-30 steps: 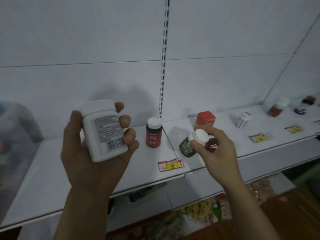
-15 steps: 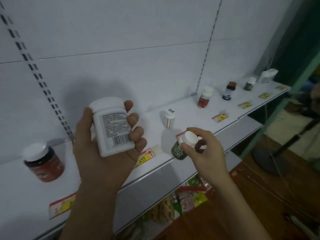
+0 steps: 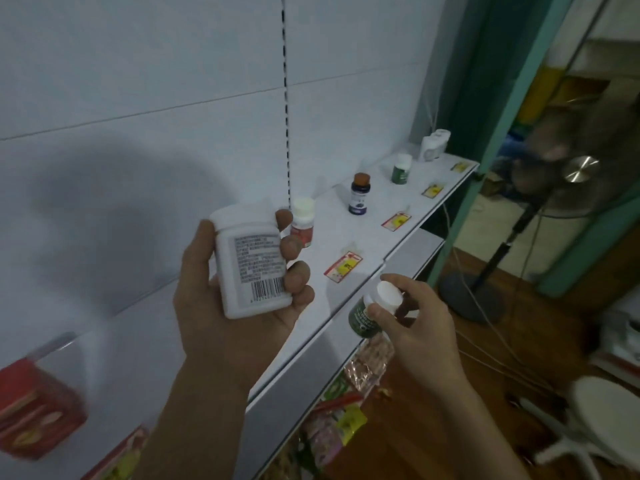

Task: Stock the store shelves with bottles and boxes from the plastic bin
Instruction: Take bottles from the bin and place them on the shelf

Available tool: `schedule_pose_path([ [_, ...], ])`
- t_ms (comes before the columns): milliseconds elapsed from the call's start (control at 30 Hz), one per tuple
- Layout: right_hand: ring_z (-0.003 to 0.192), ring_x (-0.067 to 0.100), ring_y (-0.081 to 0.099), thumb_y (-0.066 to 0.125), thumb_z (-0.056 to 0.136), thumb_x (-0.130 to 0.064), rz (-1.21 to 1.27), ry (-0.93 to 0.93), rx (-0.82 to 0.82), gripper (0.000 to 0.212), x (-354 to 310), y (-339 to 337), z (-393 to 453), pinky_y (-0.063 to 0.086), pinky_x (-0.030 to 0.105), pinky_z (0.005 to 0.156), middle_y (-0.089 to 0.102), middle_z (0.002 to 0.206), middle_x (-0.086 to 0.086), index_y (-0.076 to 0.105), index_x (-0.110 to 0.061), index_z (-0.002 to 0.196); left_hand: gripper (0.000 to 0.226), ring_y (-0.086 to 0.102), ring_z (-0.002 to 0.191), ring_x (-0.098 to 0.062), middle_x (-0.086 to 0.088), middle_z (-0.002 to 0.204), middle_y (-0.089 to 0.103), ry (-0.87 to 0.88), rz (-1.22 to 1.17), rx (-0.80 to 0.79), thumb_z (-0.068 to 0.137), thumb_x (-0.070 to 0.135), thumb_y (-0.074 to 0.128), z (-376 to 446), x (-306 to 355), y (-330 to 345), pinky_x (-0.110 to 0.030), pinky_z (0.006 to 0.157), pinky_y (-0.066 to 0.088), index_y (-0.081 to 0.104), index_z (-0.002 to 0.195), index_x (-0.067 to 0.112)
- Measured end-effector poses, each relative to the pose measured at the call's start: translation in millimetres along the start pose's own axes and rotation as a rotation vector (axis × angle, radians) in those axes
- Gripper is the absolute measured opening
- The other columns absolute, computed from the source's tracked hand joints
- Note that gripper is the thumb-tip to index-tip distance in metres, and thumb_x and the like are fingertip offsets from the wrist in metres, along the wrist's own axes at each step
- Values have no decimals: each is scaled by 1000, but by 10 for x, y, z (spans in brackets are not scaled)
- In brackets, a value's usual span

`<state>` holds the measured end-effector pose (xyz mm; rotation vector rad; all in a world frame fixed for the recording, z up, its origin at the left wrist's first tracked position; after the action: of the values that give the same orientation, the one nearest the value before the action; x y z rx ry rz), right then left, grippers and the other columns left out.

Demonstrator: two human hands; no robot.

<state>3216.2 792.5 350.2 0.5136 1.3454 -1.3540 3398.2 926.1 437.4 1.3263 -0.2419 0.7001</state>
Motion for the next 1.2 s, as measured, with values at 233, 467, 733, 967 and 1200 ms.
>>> schedule_pose_path([
  [233, 97, 6, 58, 78, 86, -27, -103, -13, 13, 43, 314, -352, 1178, 56, 24, 76, 58, 117, -12, 61, -31, 126, 63, 53, 67, -18, -6, 91, 56, 1, 24, 16, 86, 57, 51, 1286, -239, -94, -28, 61, 48, 55, 123, 6],
  [467, 103, 0, 54, 76, 88, -26, -132, -57, 64, 42, 648, -826, 2189, 50, 12, 73, 58, 119, -13, 60, -31, 127, 62, 53, 66, -17, -6, 91, 56, -65, 52, -35, 89, 58, 42, 2409, -762, -54, -26, 61, 46, 50, 124, 7],
  [733, 98, -2, 53, 77, 88, -19, -109, -94, 46, 42, 1379, -1293, 3561, 46, 10, 70, 58, 117, -11, 63, -27, 126, 63, 57, 75, -22, -10, 100, 57, -100, -93, -96, 94, 54, 51, 3529, -1374, -207, -33, 70, 49, 47, 132, 5],
  [967, 82, 1, 49, 77, 87, -18, -149, -189, -193, 45, 1866, -1391, 5033, 37, 3, 72, 56, 115, -12, 62, -22, 129, 61, 54, 69, -17, -5, 95, 56, 32, -55, 94, 90, 56, 52, 4517, -1942, -149, -27, 63, 46, 54, 127, 7],
  [1200, 102, 9, 50, 69, 91, -11, -258, -301, -523, 47, 2058, -1070, 5971, 46, 29, 92, 59, 131, -2, 58, -22, 136, 60, 52, 71, -16, -5, 96, 53, 143, -60, 210, 93, 57, 49, 4839, -2134, -208, -27, 67, 44, 52, 128, 8],
])
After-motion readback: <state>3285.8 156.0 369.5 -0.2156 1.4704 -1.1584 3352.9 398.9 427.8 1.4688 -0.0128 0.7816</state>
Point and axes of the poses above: each hand's wrist, its own z-axis towards the middle knuckle, its own y-axis out of the palm, x = y × z, the point moved 2 cm from there along z, towards the middle knuckle
